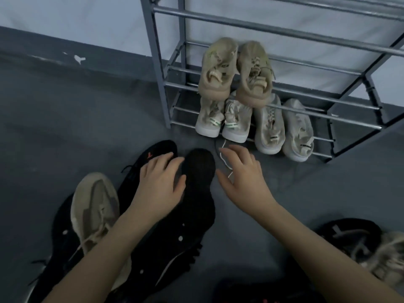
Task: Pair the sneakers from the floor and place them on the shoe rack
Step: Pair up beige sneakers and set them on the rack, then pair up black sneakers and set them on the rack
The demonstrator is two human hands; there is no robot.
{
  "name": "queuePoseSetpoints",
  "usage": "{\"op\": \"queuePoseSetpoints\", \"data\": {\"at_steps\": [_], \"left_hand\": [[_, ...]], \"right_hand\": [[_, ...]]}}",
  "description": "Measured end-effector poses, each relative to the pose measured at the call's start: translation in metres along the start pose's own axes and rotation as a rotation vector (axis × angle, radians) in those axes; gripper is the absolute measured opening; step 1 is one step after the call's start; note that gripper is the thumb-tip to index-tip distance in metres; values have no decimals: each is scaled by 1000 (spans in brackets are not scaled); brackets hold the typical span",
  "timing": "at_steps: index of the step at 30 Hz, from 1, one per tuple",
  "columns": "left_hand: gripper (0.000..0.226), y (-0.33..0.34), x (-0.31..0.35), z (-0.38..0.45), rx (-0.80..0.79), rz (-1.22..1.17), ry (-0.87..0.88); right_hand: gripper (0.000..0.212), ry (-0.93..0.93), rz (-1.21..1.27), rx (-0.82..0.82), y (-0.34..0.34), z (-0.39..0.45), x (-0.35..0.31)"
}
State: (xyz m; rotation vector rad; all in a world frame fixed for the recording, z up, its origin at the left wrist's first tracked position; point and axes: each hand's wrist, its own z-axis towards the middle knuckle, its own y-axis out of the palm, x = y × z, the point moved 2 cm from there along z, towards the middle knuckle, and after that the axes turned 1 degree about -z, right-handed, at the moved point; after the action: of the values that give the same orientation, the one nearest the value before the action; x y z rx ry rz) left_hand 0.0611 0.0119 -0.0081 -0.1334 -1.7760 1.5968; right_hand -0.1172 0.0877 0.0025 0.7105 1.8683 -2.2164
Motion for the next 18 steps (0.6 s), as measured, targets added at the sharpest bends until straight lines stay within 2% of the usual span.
{"op": "queuePoseSetpoints", "data": {"at_steps": [7, 9, 13, 15, 18], "left_hand": [[67, 53, -11, -71, -227, 12, -62], [73, 67, -16, -81, -277, 3, -84], [56, 79, -26, -83, -338, -131, -139], [53, 83, -28, -81, -350, -131, -133], [55, 86, -29, -76, -340, -122, -157]], "right_hand": [[50, 69, 49, -167, 50, -60, -7], [57, 98, 45, -238, 68, -73, -5], [83, 63, -126, -393, 98, -92, 1], [86, 15, -223, -342, 106, -95, 6], [79, -31, -224, -241, 109, -88, 8]]}}
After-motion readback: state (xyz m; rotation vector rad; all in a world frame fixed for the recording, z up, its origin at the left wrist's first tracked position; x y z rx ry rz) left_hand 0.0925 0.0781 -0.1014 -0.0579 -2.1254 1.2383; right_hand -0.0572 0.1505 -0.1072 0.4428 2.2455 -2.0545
